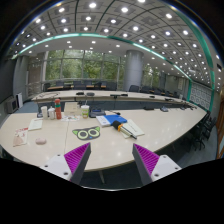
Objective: Arrange mouse
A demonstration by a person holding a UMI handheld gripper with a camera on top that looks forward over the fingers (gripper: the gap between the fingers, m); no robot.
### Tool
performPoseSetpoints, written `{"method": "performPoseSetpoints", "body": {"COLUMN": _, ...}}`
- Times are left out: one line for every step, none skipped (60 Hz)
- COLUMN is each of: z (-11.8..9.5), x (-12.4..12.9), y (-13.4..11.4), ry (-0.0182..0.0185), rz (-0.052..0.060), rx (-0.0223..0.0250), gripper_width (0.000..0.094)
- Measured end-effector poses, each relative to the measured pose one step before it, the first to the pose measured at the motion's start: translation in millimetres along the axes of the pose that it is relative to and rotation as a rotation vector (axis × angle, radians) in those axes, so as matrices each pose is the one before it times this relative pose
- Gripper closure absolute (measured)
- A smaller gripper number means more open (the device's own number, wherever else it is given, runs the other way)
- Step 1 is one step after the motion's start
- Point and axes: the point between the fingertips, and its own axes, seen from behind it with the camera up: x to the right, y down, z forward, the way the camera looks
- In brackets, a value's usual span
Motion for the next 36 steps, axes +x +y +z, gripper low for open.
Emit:
{"method": "performPoseSetpoints", "body": {"z": -0.84, "x": -2.21, "y": 1.21, "ry": -0.00277, "rz": -0.0012, "rx": -0.00465, "gripper_width": 0.0082}}
{"method": "performPoseSetpoints", "body": {"z": 0.89, "x": -0.11, "y": 2.4, "ry": -0.00383, "rz": 0.0009, "rx": -0.00384, "gripper_width": 0.0081}}
{"method": "performPoseSetpoints", "body": {"z": 0.11, "x": -1.6, "y": 2.37, "ry": -0.00378, "rz": 0.0002, "rx": -0.00408, "gripper_width": 0.0082}}
{"method": "performPoseSetpoints", "body": {"z": 0.27, "x": -2.04, "y": 2.95, "ry": -0.00404, "rz": 0.0004, "rx": -0.00333, "gripper_width": 0.0082}}
{"method": "performPoseSetpoints", "body": {"z": 0.59, "x": -2.85, "y": 3.14, "ry": -0.00485, "rz": 0.0005, "rx": -0.00315, "gripper_width": 0.0081}}
{"method": "performPoseSetpoints", "body": {"z": 0.83, "x": -3.12, "y": 4.01, "ry": -0.00484, "rz": 0.0004, "rx": -0.00397, "gripper_width": 0.0081}}
{"method": "performPoseSetpoints", "body": {"z": 0.2, "x": -3.2, "y": 2.49, "ry": -0.00532, "rz": 0.001, "rx": -0.00555, "gripper_width": 0.0082}}
{"method": "performPoseSetpoints", "body": {"z": 1.64, "x": -4.54, "y": 5.39, "ry": -0.00563, "rz": 0.0009, "rx": -0.00452, "gripper_width": 0.0082}}
{"method": "performPoseSetpoints", "body": {"z": 5.59, "x": -8.0, "y": 8.64, "ry": -0.00516, "rz": 0.0003, "rx": -0.00212, "gripper_width": 0.0081}}
{"method": "performPoseSetpoints", "body": {"z": 2.38, "x": -5.02, "y": 5.07, "ry": -0.00718, "rz": 0.0003, "rx": -0.00517, "gripper_width": 0.0079}}
{"method": "performPoseSetpoints", "body": {"z": 2.12, "x": -5.09, "y": 5.18, "ry": -0.00823, "rz": -0.0001, "rx": -0.00661, "gripper_width": 0.0076}}
{"method": "performPoseSetpoints", "body": {"z": 1.43, "x": -5.76, "y": 5.21, "ry": -0.00829, "rz": 0.0003, "rx": -0.00749, "gripper_width": 0.0078}}
{"method": "performPoseSetpoints", "body": {"z": -1.85, "x": -3.22, "y": 2.5, "ry": -0.01016, "rz": 0.0004, "rx": -0.00931, "gripper_width": 0.0082}}
{"method": "performPoseSetpoints", "body": {"z": 2.5, "x": -6.78, "y": 5.87, "ry": -0.01063, "rz": -0.0002, "rx": -0.0076, "gripper_width": 0.0084}}
{"method": "performPoseSetpoints", "body": {"z": 2.98, "x": -7.48, "y": 6.05, "ry": -0.01141, "rz": -0.0008, "rx": -0.0077, "gripper_width": 0.0085}}
{"method": "performPoseSetpoints", "body": {"z": 1.52, "x": -4.79, "y": 5.13, "ry": -0.01371, "rz": -0.0019, "rx": -0.00923, "gripper_width": 0.0086}}
{"method": "performPoseSetpoints", "body": {"z": 3.16, "x": -8.81, "y": 6.08, "ry": -0.01366, "rz": -0.004, "rx": -0.0086, "gripper_width": 0.0085}}
{"method": "performPoseSetpoints", "body": {"z": 6.44, "x": -12.08, "y": 6.78, "ry": -0.01338, "rz": -0.0052, "rx": -0.0047, "gripper_width": 0.0083}}
{"method": "performPoseSetpoints", "body": {"z": 4.06, "x": -9.4, "y": 5.12, "ry": -0.0145, "rz": -0.0063, "rx": -0.00457, "gripper_width": 0.0084}}
{"method": "performPoseSetpoints", "body": {"z": 4.64, "x": -10.24, "y": 4.82, "ry": -0.01352, "rz": -0.0073, "rx": -0.00386, "gripper_width": 0.0084}}
{"method": "performPoseSetpoints", "body": {"z": 2.07, "x": -8.0, "y": 4.04, "ry": -0.01379, "rz": -0.008, "rx": -0.00648, "gripper_width": 0.0084}}
{"method": "performPoseSetpoints", "body": {"z": 5.77, "x": -10.6, "y": 4.85, "ry": -0.01154, "rz": -0.0089, "rx": -0.00535, "gripper_width": 0.0085}}
{"method": "performPoseSetpoints", "body": {"z": 6.34, "x": -10.68, "y": 4.33, "ry": -0.01067, "rz": -0.0087, "rx": -0.00552, "gripper_width": 0.0084}}
{"method": "performPoseSetpoints", "body": {"z": 6.63, "x": -11.07, "y": 4.09, "ry": -0.01073, "rz": -0.0083, "rx": -0.00547, "gripper_width": 0.0084}}
{"method": "performPoseSetpoints", "body": {"z": 6.87, "x": -11.44, "y": 3.68, "ry": -0.01068, "rz": -0.0076, "rx": -0.00492, "gripper_width": 0.0084}}
{"method": "performPoseSetpoints", "body": {"z": 6.12, "x": -12.52, "y": 1.69, "ry": -0.01152, "rz": -0.0066, "rx": -0.00381, "gripper_width": 0.0083}}
{"method": "performPoseSetpoints", "body": {"z": 8.0, "x": -12.53, "y": 2.67, "ry": -0.01252, "rz": -0.0058, "rx": -0.00147, "gripper_width": 0.0085}}
{"method": "performPoseSetpoints", "body": {"z": 8.25, "x": -13.57, "y": 3.08, "ry": -0.01294, "rz": -0.0047, "rx": -0.00045, "gripper_width": 0.0082}}
{"method": "performPoseSetpoints", "body": {"z": 7.89, "x": -12.94, "y": 0.95, "ry": -0.01547, "rz": -0.0041, "rx": 0.00001, "gripper_width": 0.0083}}
{"method": "performPoseSetpoints", "body": {"z": 8.56, "x": -13.52, "y": 0.52, "ry": -0.0165, "rz": -0.0033, "rx": 0.00182, "gripper_width": 0.0081}}
{"method": "performPoseSetpoints", "body": {"z": 8.93, "x": -12.89, "y": -1.37, "ry": -0.01736, "rz": -0.0029, "rx": 0.00398, "gripper_width": 0.0082}}
{"method": "performPoseSetpoints", "body": {"z": 9.25, "x": -12.74, "y": -0.8, "ry": -0.01455, "rz": -0.0024, "rx": 0.00511, "gripper_width": 0.0081}}
{"method": "performPoseSetpoints", "body": {"z": 9.57, "x": -12.51, "y": -0.86, "ry": -0.01284, "rz": -0.0019, "rx": 0.00404, "gripper_width": 0.0082}}
{"method": "performPoseSetpoints", "body": {"z": 8.22, "x": -12.49, "y": -1.56, "ry": -0.01214, "rz": -0.0035, "rx": 0.00146, "gripper_width": 0.0082}}
{"method": "performPoseSetpoints", "body": {"z": 10.19, "x": -12.09, "y": -0.61, "ry": -0.0118, "rz": -0.0054, "rx": 0.00106, "gripper_width": 0.0082}}
{"method": "performPoseSetpoints", "body": {"z": 11.79, "x": -12.7, "y": -0.71, "ry": -0.00958, "rz": -0.0068, "rx": -0.00012, "gripper_width": 0.0082}}
